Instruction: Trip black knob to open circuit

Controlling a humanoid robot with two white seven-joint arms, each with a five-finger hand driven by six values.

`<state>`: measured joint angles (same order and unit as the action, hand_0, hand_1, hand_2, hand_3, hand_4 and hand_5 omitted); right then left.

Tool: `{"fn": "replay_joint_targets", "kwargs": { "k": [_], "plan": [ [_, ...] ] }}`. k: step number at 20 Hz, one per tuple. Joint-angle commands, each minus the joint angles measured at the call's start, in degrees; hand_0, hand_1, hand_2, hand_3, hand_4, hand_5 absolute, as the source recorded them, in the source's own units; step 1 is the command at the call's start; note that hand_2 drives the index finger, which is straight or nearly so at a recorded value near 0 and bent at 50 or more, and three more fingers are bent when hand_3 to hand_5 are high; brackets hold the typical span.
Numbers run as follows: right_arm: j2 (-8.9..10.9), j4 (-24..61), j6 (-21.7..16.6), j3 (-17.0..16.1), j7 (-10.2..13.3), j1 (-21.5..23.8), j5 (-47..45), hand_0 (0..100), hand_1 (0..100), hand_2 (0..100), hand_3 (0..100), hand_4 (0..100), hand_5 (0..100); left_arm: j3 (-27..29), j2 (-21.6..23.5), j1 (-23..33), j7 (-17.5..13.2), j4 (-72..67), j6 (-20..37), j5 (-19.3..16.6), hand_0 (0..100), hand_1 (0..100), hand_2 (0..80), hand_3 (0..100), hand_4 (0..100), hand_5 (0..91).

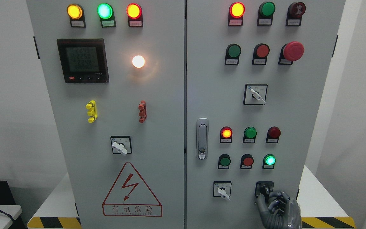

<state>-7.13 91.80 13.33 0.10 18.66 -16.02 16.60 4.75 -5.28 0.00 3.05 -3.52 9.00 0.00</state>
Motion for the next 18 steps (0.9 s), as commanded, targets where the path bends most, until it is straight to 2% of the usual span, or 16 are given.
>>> {"fn": "replay_joint_targets", "kwargs": {
  "k": [1, 9, 18],
  "plan": [
    [0.19, 0.0, -3.4, 0.7, 0.0, 0.0, 0.0, 55, 80, 57, 90, 90, 96, 0.0, -0.1, -0.4, 0.0, 0.0, 0.0, -1.8, 12, 39, 0.0, 0, 0, 0.0],
    [0.10, 0.0, -3.4, 0.7, -0.1, 0.0, 0.0, 53, 84, 54, 88, 90, 96, 0.0, 0.0, -0.4, 0.0, 0.0, 0.0, -1.9, 12, 39, 0.0, 0, 0, 0.0],
    [0.10, 0.0, -3.7, 0.7, -0.1, -0.1, 0.0, 40, 86, 54, 88, 90, 96, 0.0, 0.0, -0.4, 0.0, 0.0, 0.0, -1.9, 12, 39, 0.0, 0, 0, 0.0]
  ]
}}
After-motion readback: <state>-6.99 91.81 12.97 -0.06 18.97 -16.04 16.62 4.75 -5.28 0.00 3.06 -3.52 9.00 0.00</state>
